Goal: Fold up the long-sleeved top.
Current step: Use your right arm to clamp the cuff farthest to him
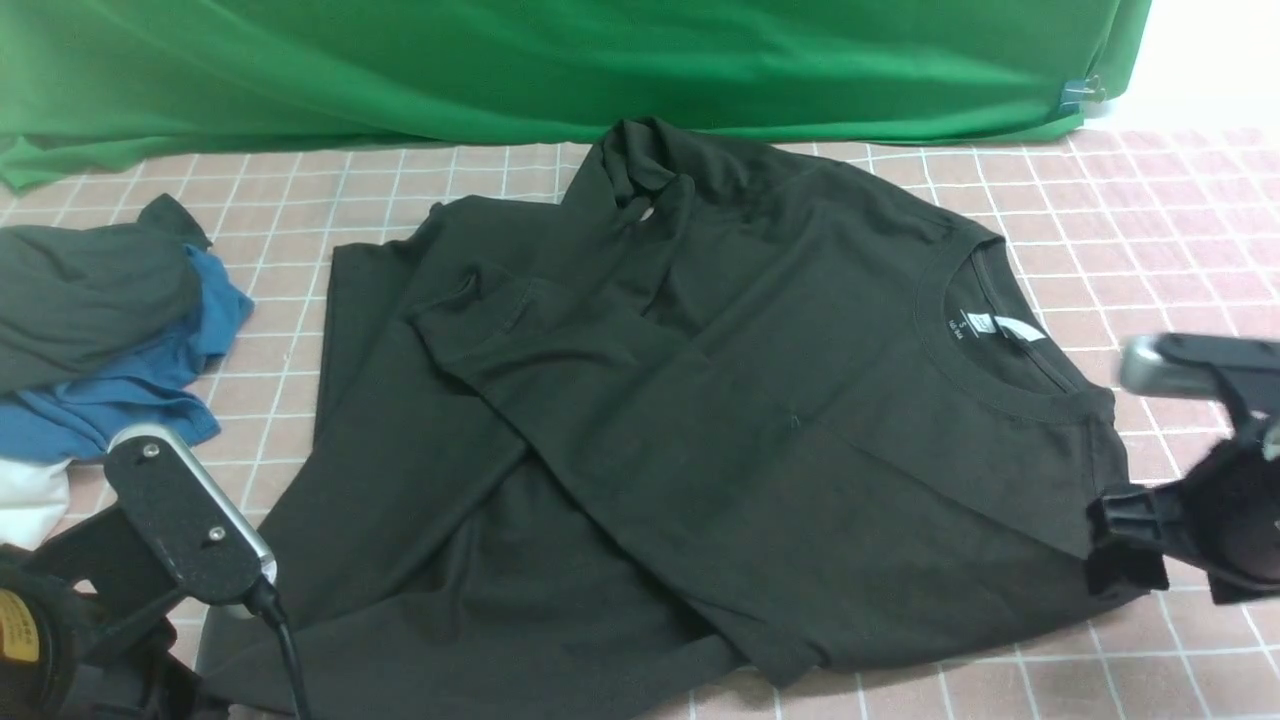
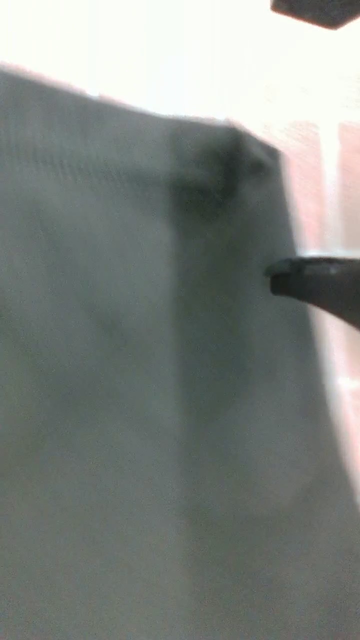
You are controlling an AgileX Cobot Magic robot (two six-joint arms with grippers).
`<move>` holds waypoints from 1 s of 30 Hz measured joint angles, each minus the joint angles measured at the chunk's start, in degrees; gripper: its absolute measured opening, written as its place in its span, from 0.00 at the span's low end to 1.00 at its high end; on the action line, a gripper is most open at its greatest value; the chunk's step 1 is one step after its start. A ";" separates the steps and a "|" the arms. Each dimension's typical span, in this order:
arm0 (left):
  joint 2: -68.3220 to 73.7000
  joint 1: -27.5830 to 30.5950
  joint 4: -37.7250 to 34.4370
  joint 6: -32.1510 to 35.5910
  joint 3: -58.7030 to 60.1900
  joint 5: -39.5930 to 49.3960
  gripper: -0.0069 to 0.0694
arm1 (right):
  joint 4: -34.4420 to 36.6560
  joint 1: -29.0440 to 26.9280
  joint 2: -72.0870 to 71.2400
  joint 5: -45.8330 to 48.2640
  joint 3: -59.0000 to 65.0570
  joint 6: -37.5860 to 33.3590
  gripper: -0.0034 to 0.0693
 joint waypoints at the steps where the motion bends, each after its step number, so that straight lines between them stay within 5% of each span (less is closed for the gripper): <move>1: 0.00 0.00 -0.06 0.00 0.00 -0.06 0.13 | 2.72 -1.60 1.44 -1.79 0.41 -1.08 0.93; 6: 0.00 0.00 -0.06 0.00 0.00 -0.06 0.13 | 8.92 -2.39 6.33 -5.84 0.24 -6.10 0.88; 12: 0.00 0.00 -0.65 -0.03 0.00 -0.25 0.13 | 7.89 -0.53 7.05 -6.85 -0.02 -8.36 0.75; 21: 0.00 0.00 -0.72 -0.03 0.00 -0.25 0.13 | 7.26 5.86 8.18 -10.56 -1.04 -10.30 0.35; 26: 0.00 0.00 -0.84 -0.03 0.00 0.32 0.13 | 4.36 6.58 7.88 -2.96 -2.77 -9.75 0.17; 30: -0.01 0.00 -0.91 -0.03 0.00 1.05 0.13 | -1.34 6.86 3.01 6.77 -2.77 -4.71 0.13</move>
